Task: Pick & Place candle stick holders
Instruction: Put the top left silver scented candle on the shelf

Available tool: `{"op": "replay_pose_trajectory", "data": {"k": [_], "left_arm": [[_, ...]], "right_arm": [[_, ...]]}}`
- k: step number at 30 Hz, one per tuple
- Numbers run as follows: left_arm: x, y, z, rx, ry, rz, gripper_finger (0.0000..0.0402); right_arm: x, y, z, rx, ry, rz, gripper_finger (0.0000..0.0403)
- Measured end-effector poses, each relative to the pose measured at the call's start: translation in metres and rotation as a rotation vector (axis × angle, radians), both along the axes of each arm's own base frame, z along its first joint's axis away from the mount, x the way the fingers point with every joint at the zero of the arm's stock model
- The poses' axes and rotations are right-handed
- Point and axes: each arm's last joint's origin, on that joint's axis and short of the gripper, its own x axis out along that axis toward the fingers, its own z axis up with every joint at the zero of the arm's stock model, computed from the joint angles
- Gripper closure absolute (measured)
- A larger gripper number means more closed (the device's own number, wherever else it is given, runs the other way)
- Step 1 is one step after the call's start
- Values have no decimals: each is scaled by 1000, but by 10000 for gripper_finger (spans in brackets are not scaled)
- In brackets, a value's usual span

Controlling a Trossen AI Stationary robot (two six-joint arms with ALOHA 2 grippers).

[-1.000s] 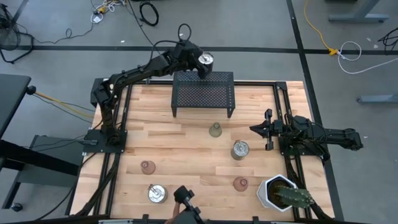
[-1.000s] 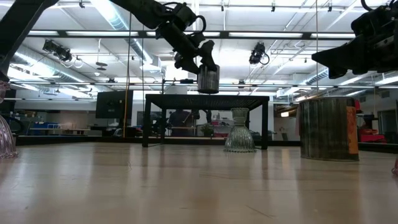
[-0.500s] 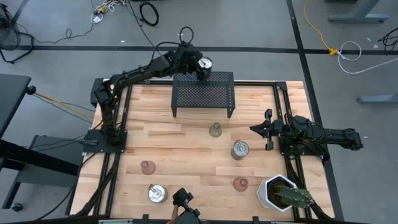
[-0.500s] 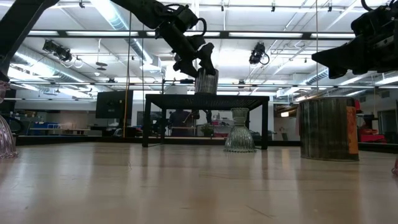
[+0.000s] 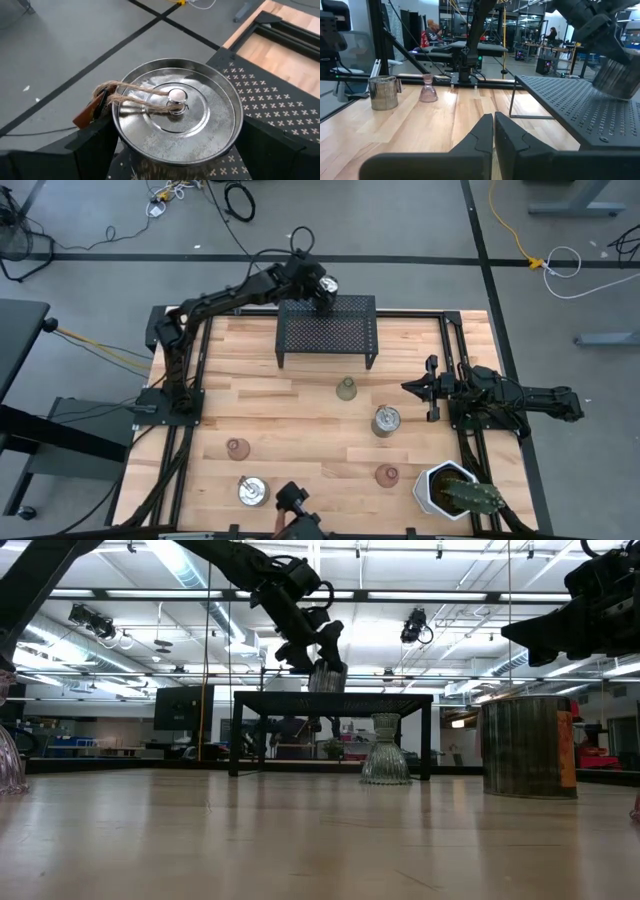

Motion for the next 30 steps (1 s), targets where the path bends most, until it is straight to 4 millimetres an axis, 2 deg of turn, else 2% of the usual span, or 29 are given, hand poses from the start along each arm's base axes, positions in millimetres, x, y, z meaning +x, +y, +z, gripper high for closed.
{"op": "replay_pose_trajectory", "data": {"k": [30], "left_arm": [[5,0,2,35,-36,16,42]], "right_arm": [[0,0,0,0,-1,0,382]]}}
